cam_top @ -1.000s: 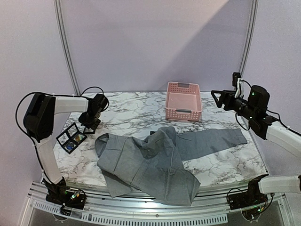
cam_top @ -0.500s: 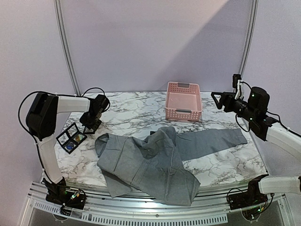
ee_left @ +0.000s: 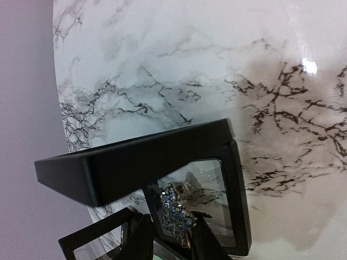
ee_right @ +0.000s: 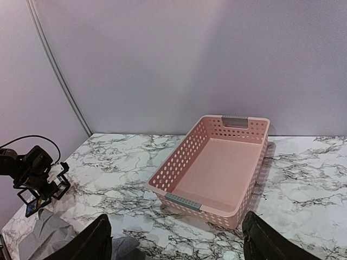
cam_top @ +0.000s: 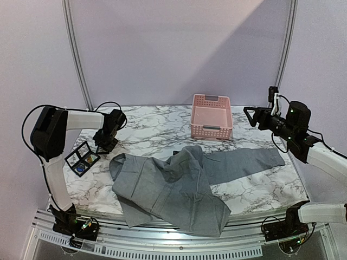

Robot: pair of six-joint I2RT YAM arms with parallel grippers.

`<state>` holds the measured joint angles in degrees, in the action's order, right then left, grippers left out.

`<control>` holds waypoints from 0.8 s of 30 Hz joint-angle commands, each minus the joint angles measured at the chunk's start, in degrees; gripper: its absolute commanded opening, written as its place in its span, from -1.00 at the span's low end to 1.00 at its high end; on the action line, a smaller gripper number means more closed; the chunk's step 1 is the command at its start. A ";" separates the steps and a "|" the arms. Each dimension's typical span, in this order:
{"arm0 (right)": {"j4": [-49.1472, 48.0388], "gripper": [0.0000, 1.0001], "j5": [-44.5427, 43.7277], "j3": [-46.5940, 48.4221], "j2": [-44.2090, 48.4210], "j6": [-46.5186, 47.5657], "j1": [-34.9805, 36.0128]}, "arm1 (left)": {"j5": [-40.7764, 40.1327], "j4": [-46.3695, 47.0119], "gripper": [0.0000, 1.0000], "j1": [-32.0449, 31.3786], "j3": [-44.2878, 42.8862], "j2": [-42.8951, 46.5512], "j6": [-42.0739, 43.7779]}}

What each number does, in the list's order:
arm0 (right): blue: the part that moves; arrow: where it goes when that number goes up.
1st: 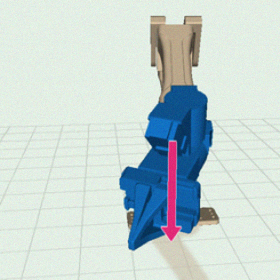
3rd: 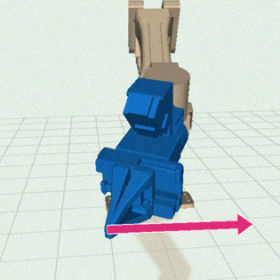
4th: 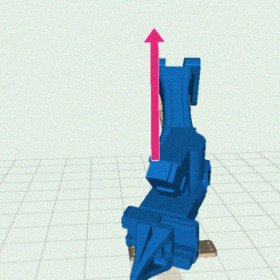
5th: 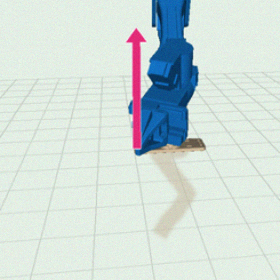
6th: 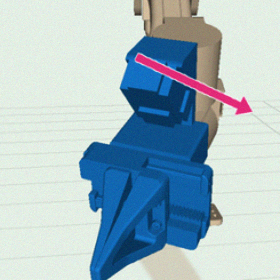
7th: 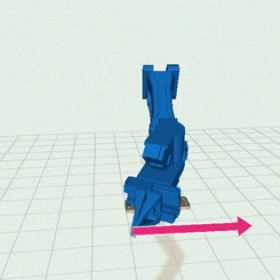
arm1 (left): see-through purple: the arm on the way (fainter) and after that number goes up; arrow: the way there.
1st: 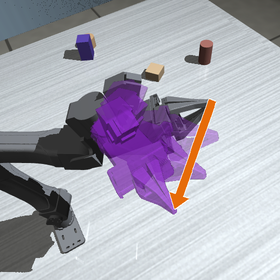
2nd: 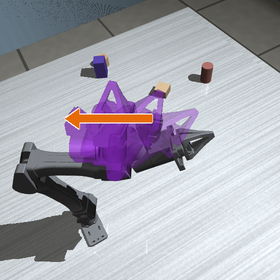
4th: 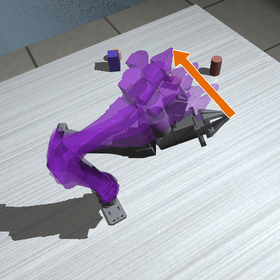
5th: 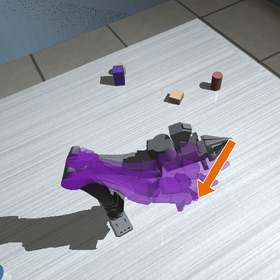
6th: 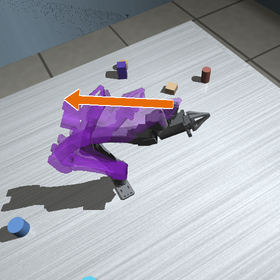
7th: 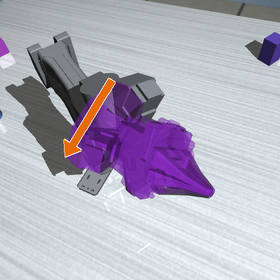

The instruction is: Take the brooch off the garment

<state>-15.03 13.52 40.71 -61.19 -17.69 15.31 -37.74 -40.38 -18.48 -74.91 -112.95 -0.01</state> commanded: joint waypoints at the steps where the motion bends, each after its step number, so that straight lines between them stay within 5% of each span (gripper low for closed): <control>1: -0.37 0.63 -1.15 -0.72 0.54 -0.32 -0.29 | 3.03 0.16 -0.42 0.30 -0.59 1.63 -0.08; 10: 0.00 0.63 -1.98 -0.72 0.84 -0.39 -0.29 | 7.37 1.62 -0.10 0.09 1.45 6.27 -0.20; 15: -0.01 0.65 -2.22 -0.81 0.66 -0.34 -0.28 | 9.09 1.88 -0.08 -0.01 2.82 8.79 -0.34; 20: 0.52 0.82 -3.18 -0.59 -0.08 0.07 -0.24 | 10.37 3.04 -0.03 -0.05 5.17 13.52 -1.23; 24: 1.28 0.92 -3.78 0.48 -1.93 0.52 -0.26 | 11.87 4.64 0.22 0.00 6.10 18.02 -5.17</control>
<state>-14.96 11.25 40.71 -61.39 -17.72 15.29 -28.23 -38.35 -18.48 -69.84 -99.96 -1.37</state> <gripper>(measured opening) 0.941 0.561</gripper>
